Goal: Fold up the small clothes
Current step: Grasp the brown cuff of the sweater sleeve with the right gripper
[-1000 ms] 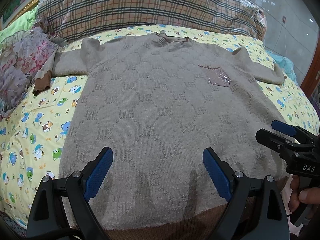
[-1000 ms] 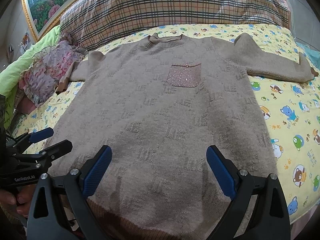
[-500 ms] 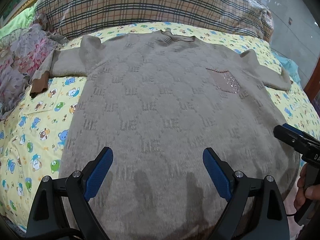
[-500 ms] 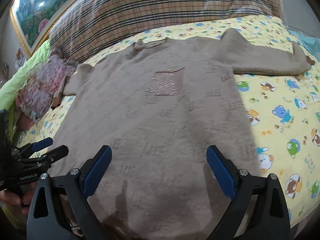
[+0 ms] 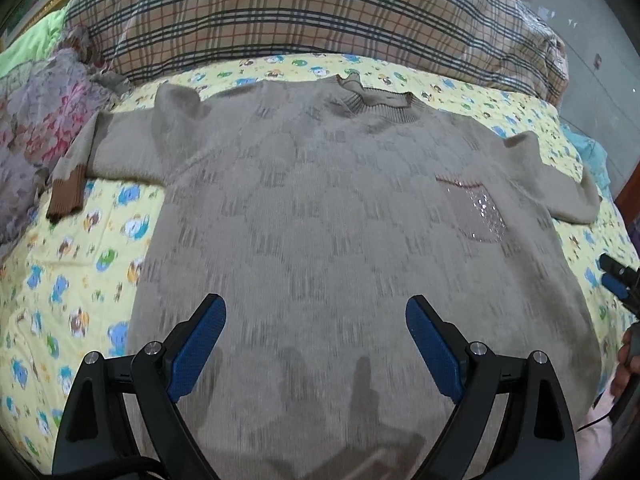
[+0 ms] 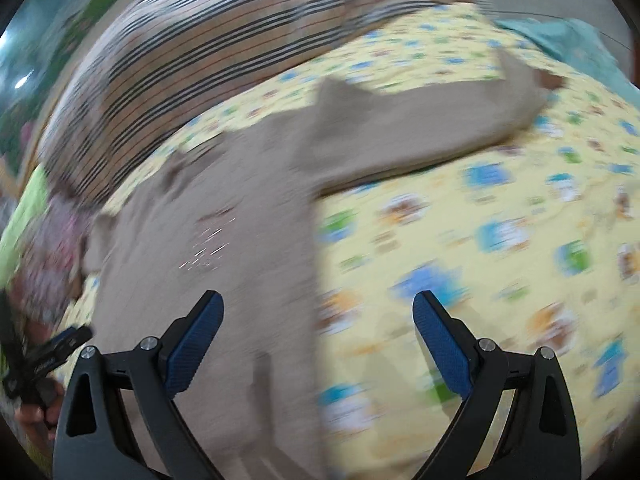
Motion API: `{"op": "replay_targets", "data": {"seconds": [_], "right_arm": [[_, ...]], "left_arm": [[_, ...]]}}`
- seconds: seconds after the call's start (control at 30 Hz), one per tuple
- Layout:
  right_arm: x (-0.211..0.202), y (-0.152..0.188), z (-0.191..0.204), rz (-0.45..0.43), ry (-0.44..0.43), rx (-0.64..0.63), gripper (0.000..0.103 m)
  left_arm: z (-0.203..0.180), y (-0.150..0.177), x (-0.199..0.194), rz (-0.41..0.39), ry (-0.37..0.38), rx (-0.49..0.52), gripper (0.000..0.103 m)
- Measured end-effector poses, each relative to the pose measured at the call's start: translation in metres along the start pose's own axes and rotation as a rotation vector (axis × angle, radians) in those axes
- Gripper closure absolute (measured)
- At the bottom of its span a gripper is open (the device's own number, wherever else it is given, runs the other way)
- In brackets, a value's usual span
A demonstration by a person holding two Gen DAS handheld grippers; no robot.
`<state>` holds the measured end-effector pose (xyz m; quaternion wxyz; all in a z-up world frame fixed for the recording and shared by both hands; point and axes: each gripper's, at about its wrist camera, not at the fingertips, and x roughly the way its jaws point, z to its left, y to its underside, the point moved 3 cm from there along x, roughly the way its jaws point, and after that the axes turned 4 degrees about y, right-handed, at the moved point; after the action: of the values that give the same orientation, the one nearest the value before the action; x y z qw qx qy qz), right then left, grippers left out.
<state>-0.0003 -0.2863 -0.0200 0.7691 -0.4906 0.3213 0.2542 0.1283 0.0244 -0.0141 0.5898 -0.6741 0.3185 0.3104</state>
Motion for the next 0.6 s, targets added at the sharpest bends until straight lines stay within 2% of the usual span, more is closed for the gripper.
{"op": "replay_targets", "data": {"seconds": [0.23, 0.53, 0.6], "right_arm": [[-0.011, -0.055, -0.095, -0.088, 0.073, 0.187, 0.007], [0.014, -0.132, -0.183, -0.127, 0.18, 0.345, 0.007], [0.023, -0.151, -0.203, -0.151, 0.17, 0.377, 0.008]], "left_arm": [[-0.007, -0.034, 0.021, -0.019, -0.027, 0.031, 0.01], [-0.01, -0.086, 0.064, -0.016, -0.059, 0.051, 0.01], [-0.009, -0.094, 0.074, -0.006, -0.053, 0.053, 0.01]]}}
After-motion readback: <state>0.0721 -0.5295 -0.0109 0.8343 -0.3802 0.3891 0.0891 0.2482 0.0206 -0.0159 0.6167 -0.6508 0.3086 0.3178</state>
